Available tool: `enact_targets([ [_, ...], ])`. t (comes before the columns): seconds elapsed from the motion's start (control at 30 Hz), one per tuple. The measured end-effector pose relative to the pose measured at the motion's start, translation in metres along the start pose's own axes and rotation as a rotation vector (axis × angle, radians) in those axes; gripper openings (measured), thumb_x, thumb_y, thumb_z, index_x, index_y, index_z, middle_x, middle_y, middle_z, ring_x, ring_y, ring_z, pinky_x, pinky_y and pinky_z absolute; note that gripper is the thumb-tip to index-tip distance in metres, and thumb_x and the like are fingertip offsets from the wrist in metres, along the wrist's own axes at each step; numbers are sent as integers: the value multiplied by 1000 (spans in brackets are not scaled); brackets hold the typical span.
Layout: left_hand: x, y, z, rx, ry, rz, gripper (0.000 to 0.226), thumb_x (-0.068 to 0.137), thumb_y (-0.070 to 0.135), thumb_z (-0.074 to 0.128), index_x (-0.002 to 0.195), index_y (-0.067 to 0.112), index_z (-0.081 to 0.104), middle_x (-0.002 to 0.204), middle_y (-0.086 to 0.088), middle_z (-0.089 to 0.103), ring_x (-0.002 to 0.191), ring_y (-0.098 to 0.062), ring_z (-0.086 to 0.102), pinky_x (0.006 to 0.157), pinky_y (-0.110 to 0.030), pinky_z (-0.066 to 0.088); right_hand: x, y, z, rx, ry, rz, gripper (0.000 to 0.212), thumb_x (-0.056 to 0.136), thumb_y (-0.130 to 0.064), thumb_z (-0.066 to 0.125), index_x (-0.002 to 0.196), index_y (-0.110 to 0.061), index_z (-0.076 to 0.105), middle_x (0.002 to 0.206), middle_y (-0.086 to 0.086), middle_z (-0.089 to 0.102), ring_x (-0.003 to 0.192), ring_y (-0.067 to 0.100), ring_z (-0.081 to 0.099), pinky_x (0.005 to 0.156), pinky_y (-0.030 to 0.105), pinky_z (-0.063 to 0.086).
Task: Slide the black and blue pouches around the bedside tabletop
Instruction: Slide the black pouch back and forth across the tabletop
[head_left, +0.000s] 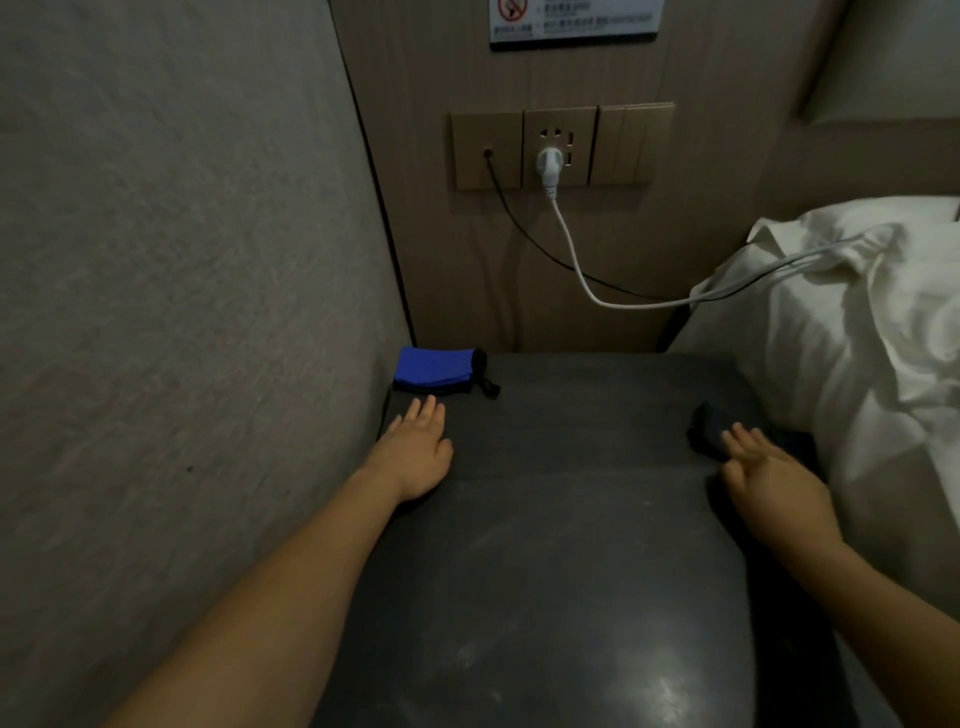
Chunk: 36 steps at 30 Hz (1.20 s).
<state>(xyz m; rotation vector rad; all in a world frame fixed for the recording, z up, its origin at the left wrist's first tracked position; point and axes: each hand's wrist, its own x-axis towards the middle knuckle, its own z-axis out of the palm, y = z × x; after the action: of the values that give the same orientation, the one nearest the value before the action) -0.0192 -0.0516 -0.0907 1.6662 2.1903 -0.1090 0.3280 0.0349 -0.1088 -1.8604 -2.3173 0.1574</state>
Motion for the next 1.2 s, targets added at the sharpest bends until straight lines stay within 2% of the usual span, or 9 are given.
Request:
enact_targets([
  [0.17, 0, -2, -2, -20, -12, 9, 59, 102, 26, 22, 153, 9, 0, 162, -7, -8, 150, -21, -5, 122, -34, 2, -17, -4, 7, 48, 14, 70, 45, 93, -11, 41, 137, -3, 44, 145, 13, 42, 134, 29, 37, 107, 42, 32],
  [0.27, 1, -2, -3, -28, -19, 11, 59, 102, 26, 22, 153, 9, -1, 162, -7, -8, 150, -20, -5, 122, -34, 1, -25, -8, 18, 36, 90, 84, 47, 84, -12, 36, 119, 10, 58, 128, 28, 55, 120, 42, 52, 98, 50, 43],
  [0.4, 0, -1, -3, -26, -24, 1, 60, 101, 26, 23, 153, 9, -1, 162, -7, -8, 150, -20, -6, 122, -33, 1, -36, -33, 21, 71, 121, 127, 44, 79, -10, 40, 109, 11, 65, 121, 30, 58, 114, 44, 56, 95, 47, 45],
  [0.53, 0, 0, -5, -33, -39, -10, 59, 101, 26, 22, 153, 10, -1, 162, -7, -9, 150, -20, -6, 122, -34, 1, -47, -82, 28, 122, 88, 17, 51, 72, -17, 33, 89, 9, 73, 99, 26, 70, 90, 40, 69, 74, 47, 55],
  [0.67, 0, 1, -9, -48, -77, -15, 57, 102, 25, 18, 153, 9, -1, 161, -7, -9, 150, -21, -6, 122, -33, 2, -53, -119, 32, 114, 48, -69, 39, 70, -13, 48, 95, 5, 73, 105, 21, 70, 98, 36, 68, 82, 44, 54],
  [0.83, 4, 0, -16, -91, -107, -28, 53, 103, 24, 14, 153, 11, 3, 162, -4, -7, 150, -19, -4, 121, -31, 4, -57, -157, 33, 164, 33, -153, 43, 84, -16, 41, 114, 2, 65, 126, 18, 60, 119, 32, 56, 99, 39, 44],
  [0.97, 4, 2, -20, -69, -128, -46, 52, 103, 24, 13, 153, 11, 5, 162, -4, -5, 150, -20, -2, 121, -31, 5, -64, -198, 43, 185, -6, -235, 48, 71, -24, 36, 91, -5, 76, 101, 11, 73, 96, 25, 70, 80, 35, 55],
  [1.1, 5, 4, -21, -43, -125, -64, 52, 103, 22, 13, 153, 8, 5, 162, -8, -4, 150, -23, 0, 121, -33, 6, -68, -232, 45, 204, -43, -335, 44, 67, -25, 43, 89, -6, 76, 98, 10, 74, 93, 24, 71, 78, 34, 56],
  [1.2, 7, 3, -22, -36, -125, -92, 51, 104, 20, 12, 152, 5, 4, 161, -12, -3, 150, -26, 1, 121, -33, 8, -70, -255, 52, 222, -16, -366, 53, 66, -27, 33, 88, -7, 77, 96, 8, 75, 92, 23, 70, 78, 32, 56],
])
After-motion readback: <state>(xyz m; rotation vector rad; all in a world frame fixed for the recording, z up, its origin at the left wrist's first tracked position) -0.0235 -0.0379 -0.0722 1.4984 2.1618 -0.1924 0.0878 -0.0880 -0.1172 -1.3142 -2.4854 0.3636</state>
